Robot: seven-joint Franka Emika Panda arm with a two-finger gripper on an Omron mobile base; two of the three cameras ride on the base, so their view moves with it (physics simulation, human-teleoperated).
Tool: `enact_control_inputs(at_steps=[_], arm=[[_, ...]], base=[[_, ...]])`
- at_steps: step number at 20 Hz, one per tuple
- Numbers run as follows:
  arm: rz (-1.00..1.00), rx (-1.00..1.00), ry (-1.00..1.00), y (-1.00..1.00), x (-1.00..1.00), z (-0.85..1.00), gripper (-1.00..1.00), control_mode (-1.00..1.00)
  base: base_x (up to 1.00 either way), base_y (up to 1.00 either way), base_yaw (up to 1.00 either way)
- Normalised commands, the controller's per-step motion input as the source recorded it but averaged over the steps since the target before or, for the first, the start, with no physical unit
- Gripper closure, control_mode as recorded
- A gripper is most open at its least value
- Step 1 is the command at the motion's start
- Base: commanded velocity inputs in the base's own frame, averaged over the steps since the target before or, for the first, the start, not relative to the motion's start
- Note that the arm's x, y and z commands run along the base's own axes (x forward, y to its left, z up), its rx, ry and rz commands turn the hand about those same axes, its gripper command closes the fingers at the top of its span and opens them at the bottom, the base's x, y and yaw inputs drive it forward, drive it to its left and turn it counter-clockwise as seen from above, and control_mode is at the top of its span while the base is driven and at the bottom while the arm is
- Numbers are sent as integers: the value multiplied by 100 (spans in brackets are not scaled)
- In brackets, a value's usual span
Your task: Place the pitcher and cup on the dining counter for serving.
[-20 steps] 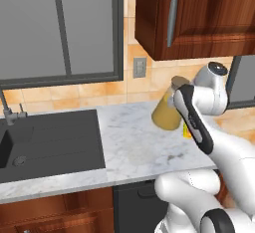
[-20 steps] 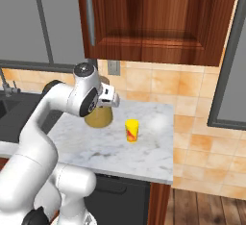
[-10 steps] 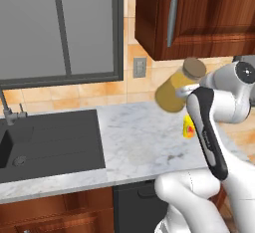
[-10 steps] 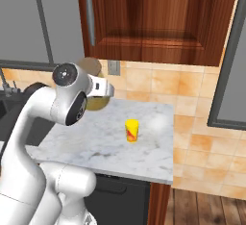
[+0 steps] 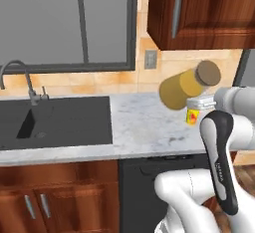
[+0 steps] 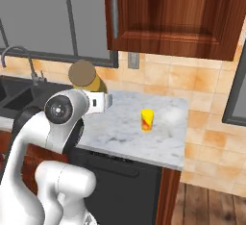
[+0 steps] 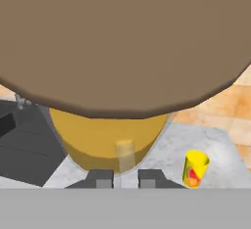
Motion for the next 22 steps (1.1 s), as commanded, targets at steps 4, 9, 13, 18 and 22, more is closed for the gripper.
enact_control_inputs(at_steps=[4, 9, 13, 18, 22], arm=[[0, 0, 0, 0, 0, 0, 100, 100], [0, 0, 0, 0, 0, 0, 100, 100], [0, 0, 0, 0, 0, 0, 100, 100], [0, 0, 0, 0, 0, 0, 100, 100], [0, 0, 0, 0, 0, 0, 100, 100]], base=[[-92, -3, 78], [-49, 0, 98], [-14, 0, 100], [-8, 2, 100], [-1, 5, 100]])
